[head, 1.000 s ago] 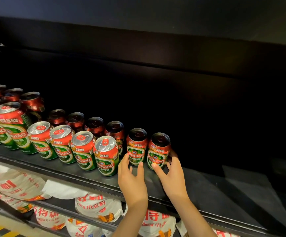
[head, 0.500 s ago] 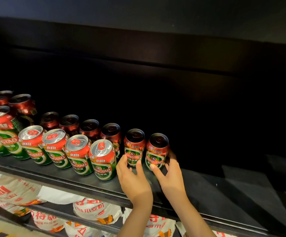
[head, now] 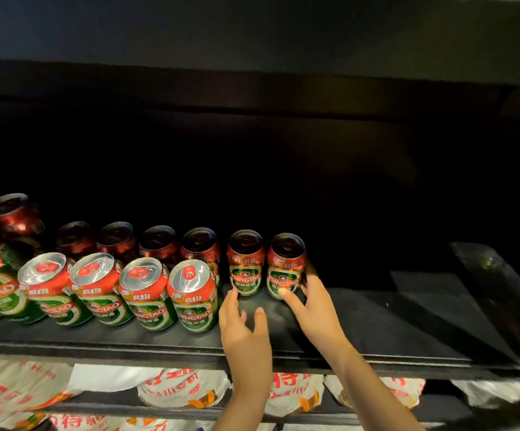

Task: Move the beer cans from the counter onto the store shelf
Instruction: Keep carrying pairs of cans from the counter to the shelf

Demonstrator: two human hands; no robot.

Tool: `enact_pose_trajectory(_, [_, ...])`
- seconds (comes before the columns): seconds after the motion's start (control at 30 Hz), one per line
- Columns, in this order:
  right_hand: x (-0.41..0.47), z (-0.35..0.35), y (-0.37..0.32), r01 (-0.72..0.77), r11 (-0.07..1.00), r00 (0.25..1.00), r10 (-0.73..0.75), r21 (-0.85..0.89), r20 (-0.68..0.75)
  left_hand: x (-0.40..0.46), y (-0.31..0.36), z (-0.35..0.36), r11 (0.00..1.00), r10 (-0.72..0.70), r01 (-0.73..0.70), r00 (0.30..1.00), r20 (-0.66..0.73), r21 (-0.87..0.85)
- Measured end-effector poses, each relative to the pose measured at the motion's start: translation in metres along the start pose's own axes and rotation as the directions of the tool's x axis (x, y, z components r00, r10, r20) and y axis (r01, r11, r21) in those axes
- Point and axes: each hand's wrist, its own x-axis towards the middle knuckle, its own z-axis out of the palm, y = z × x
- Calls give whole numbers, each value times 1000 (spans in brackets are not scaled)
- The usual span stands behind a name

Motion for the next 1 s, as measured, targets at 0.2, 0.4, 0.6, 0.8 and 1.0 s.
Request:
enact_pose_trajectory(0.2, [-14,-1,-21,-30,997,999,28,-66,-26,4,3,-34,994,-15,-21,946,323,108])
enact_pose_trajectory(0.4, [-98,-5,-34,-143,965,968,90,-219,-235,20,2,-63,792,61,-451,728,683,411])
enact_pose_trajectory(0.6, [-255,-14,-33,-421,835,856,237,-354,-460,-7,13,-72,522,15,-768,444,896,372])
enact_pose_trajectory(0.8, [-423,6,-41,-725,679,552,469,-118,-690,-107,23,-85,558,-83,-830,-50,995,5])
enact_pose_trajectory(1.0, [-577,53,-76,-829,538,225,570,153,-791,-239,7,-128,632,-170,-749,-383,908,-198])
